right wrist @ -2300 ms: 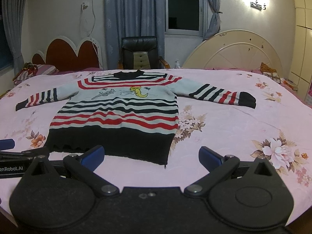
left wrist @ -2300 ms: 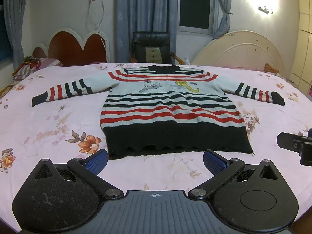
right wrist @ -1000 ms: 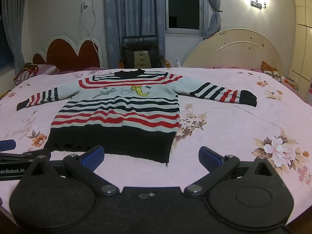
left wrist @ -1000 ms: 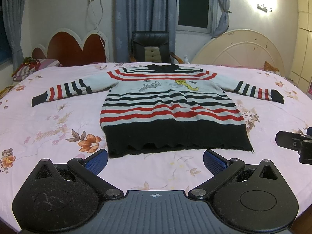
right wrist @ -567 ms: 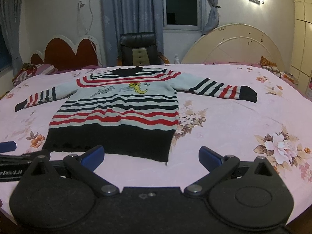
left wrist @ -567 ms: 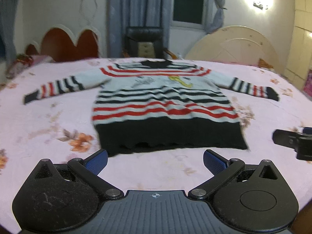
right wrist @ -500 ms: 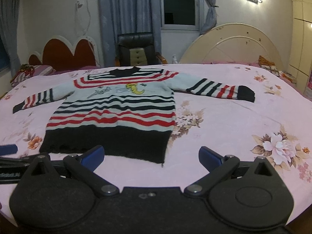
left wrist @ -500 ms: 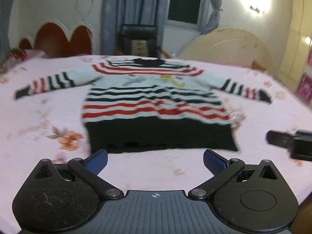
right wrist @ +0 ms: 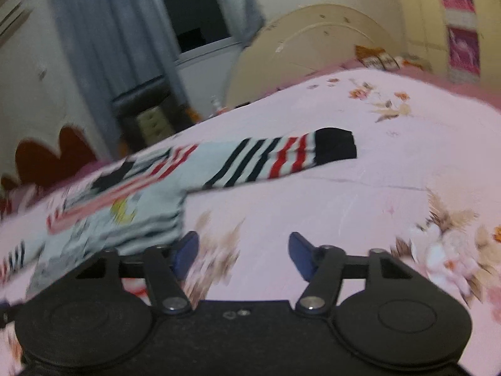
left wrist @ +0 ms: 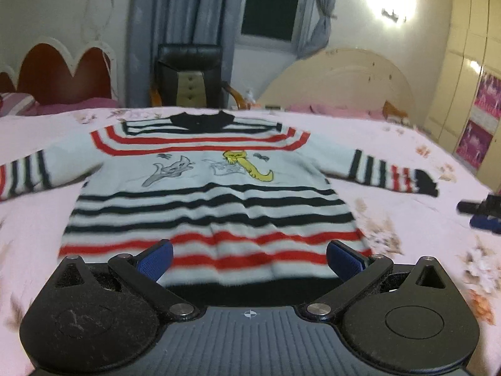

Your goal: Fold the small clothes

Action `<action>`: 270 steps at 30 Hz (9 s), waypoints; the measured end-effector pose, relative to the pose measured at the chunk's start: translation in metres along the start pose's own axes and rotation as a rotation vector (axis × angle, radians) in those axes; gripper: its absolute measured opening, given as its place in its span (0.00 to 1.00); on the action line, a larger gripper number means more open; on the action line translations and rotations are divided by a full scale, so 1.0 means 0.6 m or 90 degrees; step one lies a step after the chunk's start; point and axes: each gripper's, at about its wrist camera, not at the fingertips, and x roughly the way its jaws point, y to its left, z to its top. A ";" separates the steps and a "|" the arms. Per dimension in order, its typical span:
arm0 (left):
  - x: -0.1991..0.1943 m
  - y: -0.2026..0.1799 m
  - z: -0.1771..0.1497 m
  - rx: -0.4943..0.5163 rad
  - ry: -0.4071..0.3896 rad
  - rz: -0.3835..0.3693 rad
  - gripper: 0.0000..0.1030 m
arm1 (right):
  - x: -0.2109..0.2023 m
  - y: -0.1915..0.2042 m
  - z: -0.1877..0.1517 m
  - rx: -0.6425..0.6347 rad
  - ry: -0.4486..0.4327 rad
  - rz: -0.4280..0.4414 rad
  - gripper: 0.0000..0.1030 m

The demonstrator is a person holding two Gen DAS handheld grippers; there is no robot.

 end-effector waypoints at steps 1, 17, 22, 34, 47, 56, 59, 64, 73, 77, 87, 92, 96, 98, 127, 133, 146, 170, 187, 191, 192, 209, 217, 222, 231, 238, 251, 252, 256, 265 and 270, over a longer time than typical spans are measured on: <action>0.026 0.000 0.013 0.006 0.018 0.009 1.00 | 0.026 -0.019 0.015 0.024 0.000 0.000 0.51; 0.205 0.027 0.076 -0.051 0.097 0.078 1.00 | 0.313 -0.223 0.094 0.294 -0.001 -0.018 0.41; 0.226 0.029 0.086 -0.038 0.102 0.045 1.00 | 0.327 -0.217 0.099 0.270 -0.017 -0.020 0.34; 0.271 0.154 0.116 -0.084 0.109 0.084 1.00 | 0.339 -0.056 0.148 -0.010 -0.032 -0.029 0.09; 0.253 0.318 0.150 -0.163 0.040 0.068 1.00 | 0.409 0.371 0.022 -0.174 0.086 0.235 0.09; 0.259 0.355 0.136 -0.192 0.033 0.009 0.99 | 0.422 0.480 -0.055 -0.247 0.105 0.259 0.38; 0.279 0.330 0.146 -0.201 0.023 -0.037 0.81 | 0.385 0.465 -0.052 -0.242 0.071 0.264 0.47; 0.357 0.268 0.161 -0.219 0.074 -0.129 0.75 | 0.343 0.381 -0.021 -0.133 0.062 0.245 0.47; 0.446 0.216 0.179 -0.211 0.115 -0.175 0.04 | 0.319 0.241 0.005 0.028 0.065 0.211 0.47; 0.419 0.232 0.203 -0.185 0.065 -0.155 0.04 | 0.344 0.187 0.011 0.145 0.067 0.214 0.49; 0.435 0.298 0.193 -0.202 0.085 -0.098 0.04 | 0.446 0.121 0.018 0.399 0.124 0.309 0.52; 0.431 0.311 0.182 -0.205 0.084 -0.086 0.04 | 0.491 0.112 0.023 0.459 0.128 0.317 0.51; 0.427 0.331 0.179 -0.215 0.083 -0.081 0.04 | 0.509 0.110 0.026 0.482 0.129 0.330 0.51; 0.429 0.335 0.179 -0.215 0.084 -0.080 0.04 | 0.509 0.107 0.023 0.486 0.129 0.331 0.50; 0.436 0.322 0.170 -0.154 0.091 -0.031 0.04 | 0.483 0.186 0.098 0.030 0.087 0.181 0.15; 0.426 0.300 0.179 -0.126 0.063 -0.040 0.04 | 0.487 0.207 0.095 -0.052 0.079 0.122 0.08; 0.423 0.310 0.165 -0.124 0.062 -0.029 0.04 | 0.485 0.175 0.118 0.021 0.066 0.148 0.23; 0.440 0.318 0.180 -0.123 0.022 -0.026 0.04 | 0.596 0.187 0.146 0.034 0.131 0.223 0.09; 0.424 0.281 0.207 -0.020 0.005 0.024 0.04 | 0.600 0.211 0.205 -0.026 0.062 0.177 0.21; 0.475 0.255 0.199 -0.004 0.051 0.018 0.04 | 0.636 0.259 0.211 -0.109 0.074 0.184 0.18; 0.478 0.255 0.194 -0.005 0.041 0.023 0.04 | 0.646 0.270 0.208 -0.149 0.076 0.161 0.13; 0.458 0.134 0.154 0.087 0.007 0.046 0.06 | 0.462 0.278 0.063 -0.309 0.080 0.130 0.17; 0.410 0.168 0.136 0.083 0.013 0.117 0.96 | 0.425 0.311 0.024 -0.358 0.064 0.088 0.31; 0.317 0.305 0.092 -0.057 -0.014 0.108 0.91 | 0.386 0.300 0.021 -0.297 0.067 0.096 0.31; 0.150 0.632 -0.020 -0.467 -0.115 0.224 0.78 | 0.334 0.306 -0.024 -0.195 0.105 0.109 0.31; 0.120 0.777 -0.072 -0.662 -0.210 0.214 0.64 | 0.342 0.363 -0.023 -0.168 0.111 0.123 0.33; 0.144 0.692 0.022 -0.410 -0.207 0.205 0.04 | 0.350 0.450 -0.008 -0.127 0.101 0.157 0.33; 0.156 0.654 0.045 -0.350 -0.195 0.177 0.04 | 0.348 0.448 -0.007 -0.130 0.098 0.156 0.33; 0.238 0.472 0.120 -0.163 -0.132 0.059 0.05 | 0.343 0.428 -0.003 -0.112 0.096 0.153 0.33; 0.410 0.188 0.190 -0.048 -0.035 -0.044 0.05 | 0.337 0.347 0.033 -0.045 0.081 0.157 0.34; 0.463 0.123 0.193 -0.009 0.033 -0.051 0.05 | 0.340 0.301 0.052 -0.008 0.079 0.175 0.41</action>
